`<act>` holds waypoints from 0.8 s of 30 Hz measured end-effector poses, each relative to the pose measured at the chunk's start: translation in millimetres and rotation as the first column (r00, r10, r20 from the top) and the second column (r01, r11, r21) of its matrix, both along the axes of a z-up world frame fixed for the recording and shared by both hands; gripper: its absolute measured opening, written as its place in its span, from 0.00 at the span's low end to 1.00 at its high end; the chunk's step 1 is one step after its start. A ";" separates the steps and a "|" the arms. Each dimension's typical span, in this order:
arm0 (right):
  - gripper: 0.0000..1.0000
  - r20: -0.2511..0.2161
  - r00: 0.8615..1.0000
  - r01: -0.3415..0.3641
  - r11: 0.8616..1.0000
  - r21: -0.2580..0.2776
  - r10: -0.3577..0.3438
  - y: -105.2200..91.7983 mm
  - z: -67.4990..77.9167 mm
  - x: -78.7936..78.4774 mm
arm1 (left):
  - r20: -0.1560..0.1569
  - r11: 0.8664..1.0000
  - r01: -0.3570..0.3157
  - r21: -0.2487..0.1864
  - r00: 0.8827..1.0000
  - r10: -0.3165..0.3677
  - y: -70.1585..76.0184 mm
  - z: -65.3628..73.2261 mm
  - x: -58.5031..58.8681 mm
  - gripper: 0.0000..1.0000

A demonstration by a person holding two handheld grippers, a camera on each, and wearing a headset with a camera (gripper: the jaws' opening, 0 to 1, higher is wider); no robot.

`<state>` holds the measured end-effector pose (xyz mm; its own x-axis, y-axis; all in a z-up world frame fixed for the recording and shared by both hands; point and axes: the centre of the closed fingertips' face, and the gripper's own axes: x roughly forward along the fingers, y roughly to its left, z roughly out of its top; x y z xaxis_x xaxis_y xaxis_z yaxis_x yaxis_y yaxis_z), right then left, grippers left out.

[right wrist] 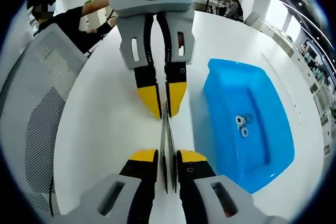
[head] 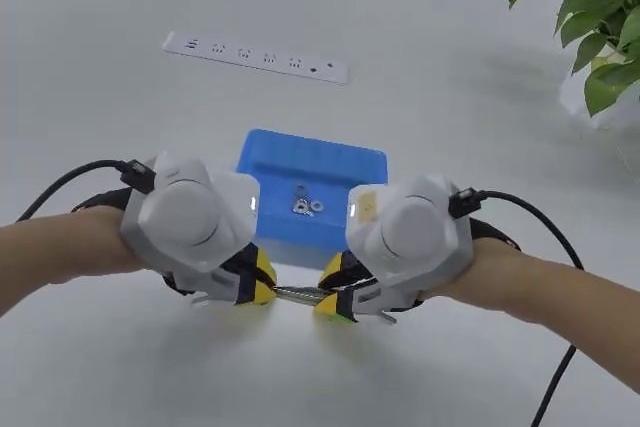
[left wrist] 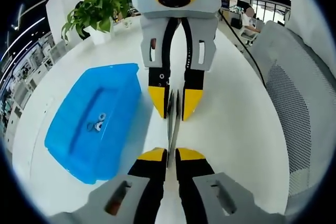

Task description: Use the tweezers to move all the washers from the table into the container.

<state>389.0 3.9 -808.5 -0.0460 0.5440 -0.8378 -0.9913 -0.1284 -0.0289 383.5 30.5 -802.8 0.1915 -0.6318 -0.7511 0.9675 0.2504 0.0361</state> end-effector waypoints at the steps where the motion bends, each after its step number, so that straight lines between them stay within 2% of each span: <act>1: 0.18 0.000 1.000 0.010 1.000 0.001 -0.010 -1.7 -0.1 -0.2 | -0.004 1.000 -0.001 0.002 1.000 0.001 1.0 0.2 -1.1 0.17; 4: 0.21 0.035 0.998 0.053 0.998 0.019 -0.054 -9.3 3.9 4.5 | 0.004 1.000 -0.020 0.014 1.000 0.020 9.3 1.8 -4.8 0.26; 5: 0.21 0.048 0.996 0.075 0.996 0.050 -0.077 -11.1 9.3 6.6 | 0.010 0.999 -0.039 0.008 0.999 0.039 11.9 3.9 -4.0 0.27; 7: 0.22 0.034 0.991 0.127 0.986 0.106 -0.131 -13.1 19.9 7.6 | 0.012 0.993 -0.110 -0.032 0.994 0.110 16.6 10.2 -2.5 0.30; 9: 0.24 0.017 0.977 0.207 0.961 0.183 -0.214 -18.3 35.7 11.6 | 0.018 0.979 -0.188 -0.074 0.982 0.190 25.5 18.0 -1.6 0.37; 10: 0.25 0.008 0.967 0.248 0.942 0.226 -0.256 -22.9 44.8 13.4 | 0.027 0.974 -0.209 -0.085 0.977 0.212 29.4 21.4 -2.6 0.41; 12: 0.31 -0.014 0.958 0.279 0.921 0.273 -0.287 -29.3 55.4 12.7 | 0.046 0.956 -0.260 -0.132 0.962 0.268 35.6 33.7 -4.8 0.50; 13: 0.33 -0.022 0.957 0.282 0.910 0.304 -0.289 -34.7 62.7 11.5 | 0.048 0.933 -0.304 -0.191 0.947 0.318 36.8 46.1 -4.4 0.54; 14: 0.34 -0.015 0.957 0.280 0.905 0.320 -0.291 -38.9 67.9 11.9 | 0.051 0.916 -0.330 -0.227 0.935 0.350 37.9 54.4 -4.3 0.60; 15: 0.34 -0.002 0.954 0.284 0.898 0.336 -0.300 -45.3 74.8 13.2 | 0.055 0.891 -0.362 -0.273 0.919 0.390 40.2 65.9 -4.6 0.65; 16: 0.35 0.004 0.952 0.286 0.893 0.346 -0.307 -49.2 79.7 14.1 | 0.060 0.877 -0.377 -0.298 0.910 0.411 42.3 73.0 -5.3 0.70; 18: 0.38 -0.013 0.938 0.322 0.861 0.394 -0.345 -54.0 94.1 17.3 | 0.078 0.855 -0.404 -0.325 0.889 0.451 49.7 85.4 -7.1 0.76; 19: 0.41 -0.030 0.930 0.344 0.839 0.422 -0.366 -55.6 103.3 18.4 | 0.085 0.847 -0.414 -0.333 0.881 0.465 53.0 89.7 -7.9 0.78; 20: 0.42 -0.034 0.925 0.354 0.826 0.438 -0.379 -56.9 108.6 19.3 | 0.091 0.844 -0.421 -0.332 0.876 0.473 56.7 93.8 -11.3 0.80; 23: 0.47 -0.015 0.923 0.347 0.812 0.469 -0.385 -59.8 121.3 18.4 | 0.101 0.831 -0.432 -0.349 0.865 0.492 62.7 103.5 -17.7 0.89; 24: 0.49 -0.018 0.923 0.346 0.807 0.478 -0.385 -60.3 125.1 16.5 | 0.103 0.823 -0.437 -0.363 0.859 0.502 63.7 107.7 -19.7 0.93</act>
<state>405.5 -56.4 -683.4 0.2874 0.8318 -0.4748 -0.9544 0.2906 -0.0686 363.8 94.2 -695.1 0.6408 -0.6241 -0.4471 0.7120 0.7009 0.0420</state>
